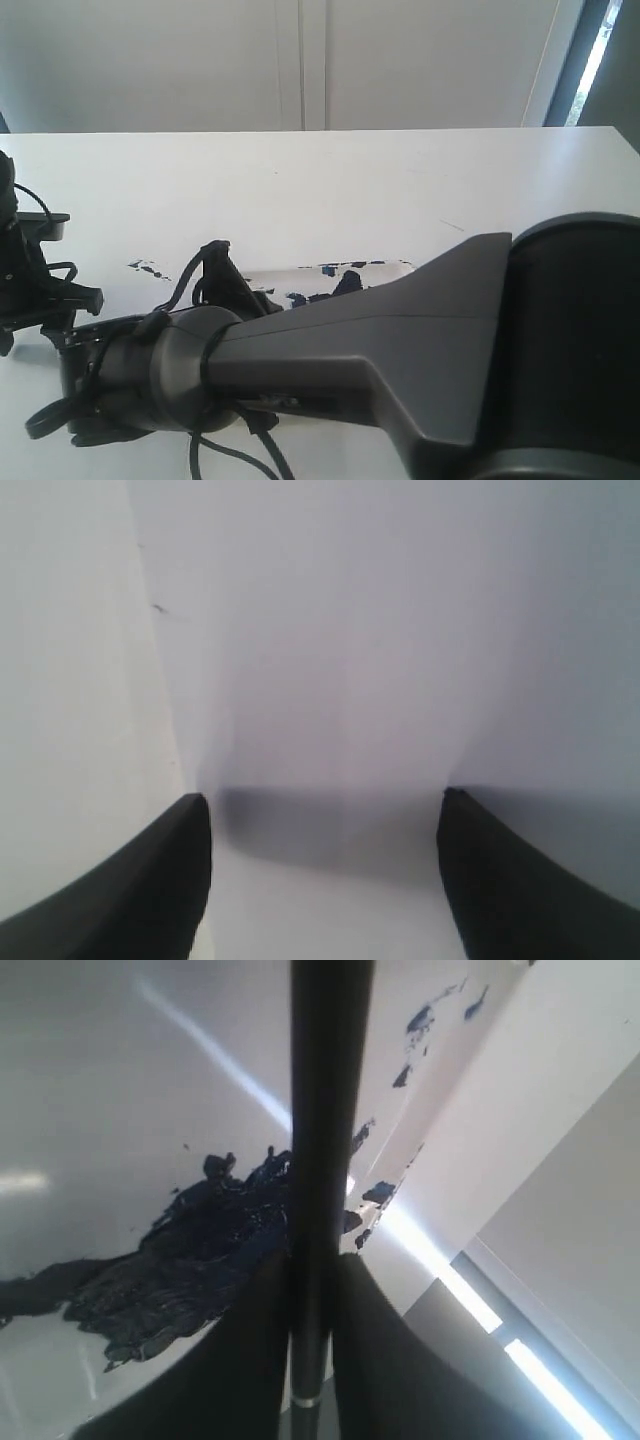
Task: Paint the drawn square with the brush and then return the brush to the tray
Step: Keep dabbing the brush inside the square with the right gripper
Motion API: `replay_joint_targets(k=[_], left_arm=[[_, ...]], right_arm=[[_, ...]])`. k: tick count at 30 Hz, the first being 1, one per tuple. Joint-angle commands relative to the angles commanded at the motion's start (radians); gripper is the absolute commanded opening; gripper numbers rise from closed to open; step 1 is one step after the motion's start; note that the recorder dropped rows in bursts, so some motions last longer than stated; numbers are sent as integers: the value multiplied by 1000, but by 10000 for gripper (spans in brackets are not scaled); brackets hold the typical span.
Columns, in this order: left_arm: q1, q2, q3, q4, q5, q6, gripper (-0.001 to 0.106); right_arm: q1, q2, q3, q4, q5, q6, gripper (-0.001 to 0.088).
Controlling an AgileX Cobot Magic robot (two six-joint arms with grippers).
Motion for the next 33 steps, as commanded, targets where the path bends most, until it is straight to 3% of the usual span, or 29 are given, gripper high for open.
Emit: replay_joint_targets(k=[33], left_arm=[[0, 0, 0, 0, 0, 0, 676]], right_arm=[[49, -47, 2, 191, 0, -92, 0]])
